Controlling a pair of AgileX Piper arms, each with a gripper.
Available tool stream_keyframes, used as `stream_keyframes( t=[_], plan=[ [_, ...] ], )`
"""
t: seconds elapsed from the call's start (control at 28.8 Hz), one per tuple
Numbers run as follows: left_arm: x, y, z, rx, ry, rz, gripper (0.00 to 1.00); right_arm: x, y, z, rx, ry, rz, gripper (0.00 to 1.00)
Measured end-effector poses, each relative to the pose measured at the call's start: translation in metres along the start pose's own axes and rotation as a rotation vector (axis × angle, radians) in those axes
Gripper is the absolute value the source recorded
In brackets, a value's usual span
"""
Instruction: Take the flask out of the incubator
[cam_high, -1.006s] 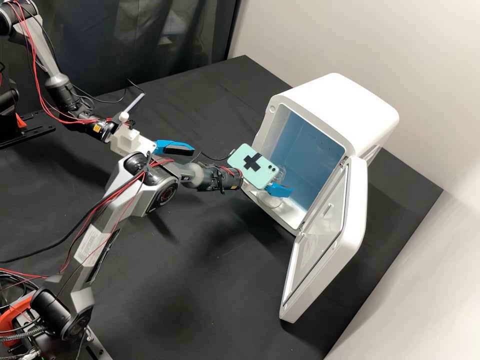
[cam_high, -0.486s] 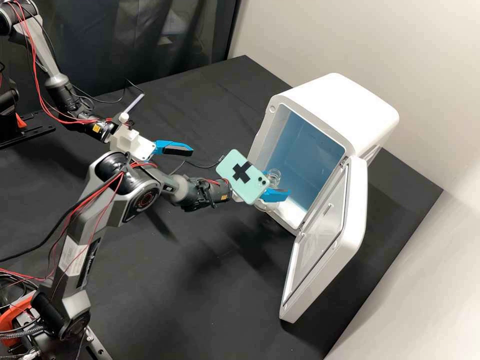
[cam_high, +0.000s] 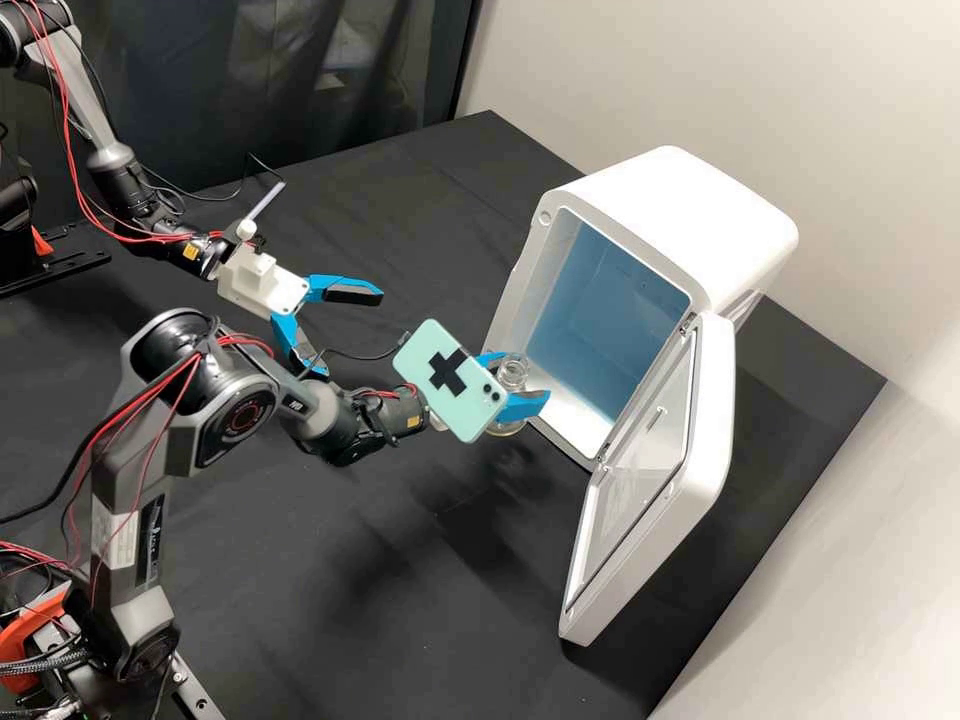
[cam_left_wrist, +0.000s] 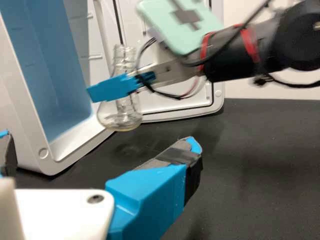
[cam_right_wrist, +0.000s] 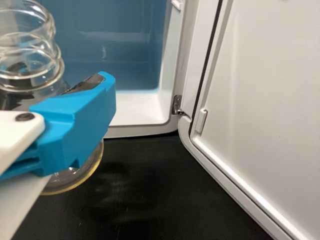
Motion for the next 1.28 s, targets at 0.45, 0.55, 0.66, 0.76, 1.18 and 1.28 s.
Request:
stream_keyframes(
  t=[0.45, 0.55, 0.66, 0.76, 1.18, 1.28],
  plan=[
    [-0.007, 0.0015, -0.004, 0.001, 0.006, -0.001, 1.0, -0.051, -0.017, 0.014, -0.02, 0.067, -0.108, 0.0],
    [-0.008, 0.0026, -0.005, 0.0, 0.011, 0.002, 1.0, -0.059, -0.02, 0.018, -0.013, 0.063, -0.134, 0.0],
    [-0.008, 0.0036, -0.006, 0.0, 0.011, 0.007, 1.0, -0.068, -0.022, 0.024, -0.006, 0.06, -0.162, 0.0],
    [-0.008, 0.004, -0.005, 0.001, 0.011, 0.008, 1.0, -0.079, -0.027, 0.028, -0.011, 0.071, -0.191, 0.0],
    [-0.01, 0.004, -0.007, 0.003, 0.012, 0.01, 1.0, -0.094, -0.043, 0.039, -0.049, 0.075, -0.267, 0.0],
    [-0.011, 0.0064, -0.007, 0.004, 0.011, 0.018, 1.0, -0.093, -0.049, 0.038, -0.069, 0.075, -0.26, 0.0]
  ],
)
